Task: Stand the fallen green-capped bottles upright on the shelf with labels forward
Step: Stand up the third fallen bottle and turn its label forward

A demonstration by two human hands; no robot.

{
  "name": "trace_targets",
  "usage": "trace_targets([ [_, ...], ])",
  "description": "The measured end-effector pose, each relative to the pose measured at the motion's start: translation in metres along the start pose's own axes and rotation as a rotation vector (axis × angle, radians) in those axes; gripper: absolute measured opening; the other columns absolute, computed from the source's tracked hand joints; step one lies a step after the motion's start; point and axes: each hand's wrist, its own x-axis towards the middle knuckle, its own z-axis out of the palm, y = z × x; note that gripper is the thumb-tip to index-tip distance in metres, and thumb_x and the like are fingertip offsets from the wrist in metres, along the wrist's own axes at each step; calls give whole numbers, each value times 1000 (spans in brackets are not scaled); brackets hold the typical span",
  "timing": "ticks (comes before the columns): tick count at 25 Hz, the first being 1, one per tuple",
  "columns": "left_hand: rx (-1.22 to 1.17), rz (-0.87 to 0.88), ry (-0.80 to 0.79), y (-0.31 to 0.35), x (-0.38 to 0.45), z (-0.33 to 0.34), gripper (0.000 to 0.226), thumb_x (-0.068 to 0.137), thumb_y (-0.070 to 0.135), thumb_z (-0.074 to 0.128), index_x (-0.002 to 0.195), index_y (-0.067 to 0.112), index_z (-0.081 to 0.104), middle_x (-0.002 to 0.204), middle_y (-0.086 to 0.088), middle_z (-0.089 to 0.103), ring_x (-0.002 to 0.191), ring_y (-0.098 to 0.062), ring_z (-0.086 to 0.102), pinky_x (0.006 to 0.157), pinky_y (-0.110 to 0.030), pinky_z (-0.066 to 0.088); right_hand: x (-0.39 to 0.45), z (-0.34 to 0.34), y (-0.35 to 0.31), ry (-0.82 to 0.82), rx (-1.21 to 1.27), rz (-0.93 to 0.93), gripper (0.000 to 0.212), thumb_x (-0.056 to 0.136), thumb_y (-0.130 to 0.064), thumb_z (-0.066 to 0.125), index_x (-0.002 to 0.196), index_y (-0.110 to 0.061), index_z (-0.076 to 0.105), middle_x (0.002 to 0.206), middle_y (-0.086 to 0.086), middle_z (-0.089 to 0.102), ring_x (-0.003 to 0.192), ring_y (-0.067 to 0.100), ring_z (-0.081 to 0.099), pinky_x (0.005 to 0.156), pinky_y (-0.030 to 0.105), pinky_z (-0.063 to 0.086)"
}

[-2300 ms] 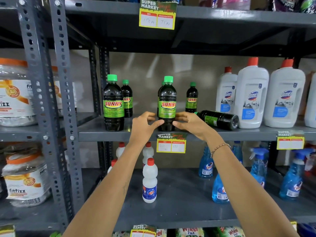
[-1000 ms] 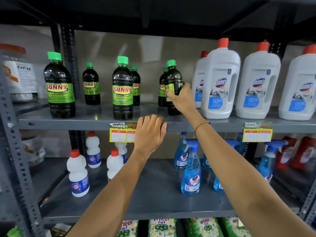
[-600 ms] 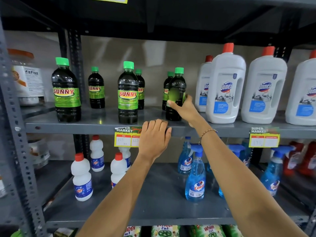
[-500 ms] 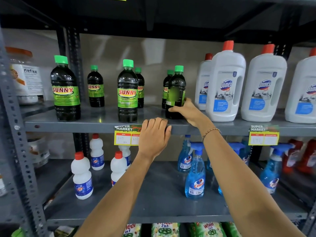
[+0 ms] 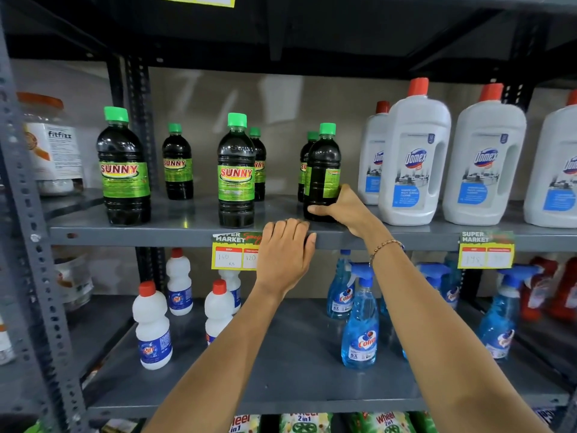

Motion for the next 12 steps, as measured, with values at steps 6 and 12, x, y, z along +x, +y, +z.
trace_targets([
  [6, -4, -5, -13, 0, 0, -1, 33, 98, 33, 39, 105, 11, 63, 96, -3, 65, 85, -24, 56, 82, -36, 35, -1, 1, -4, 26, -44, 7, 77, 65, -15, 84, 129, -5, 43, 117, 8, 62, 111, 23, 60, 84, 28, 49],
  [12, -4, -7, -15, 0, 0, -3, 34, 98, 32, 38, 105, 11, 63, 95, -4, 64, 84, -24, 56, 82, -35, 35, -8, 5, -7, 66, -152, -14, 88, 65, -22, 87, 132, -5, 32, 120, 4, 51, 108, 16, 50, 92, 29, 42],
])
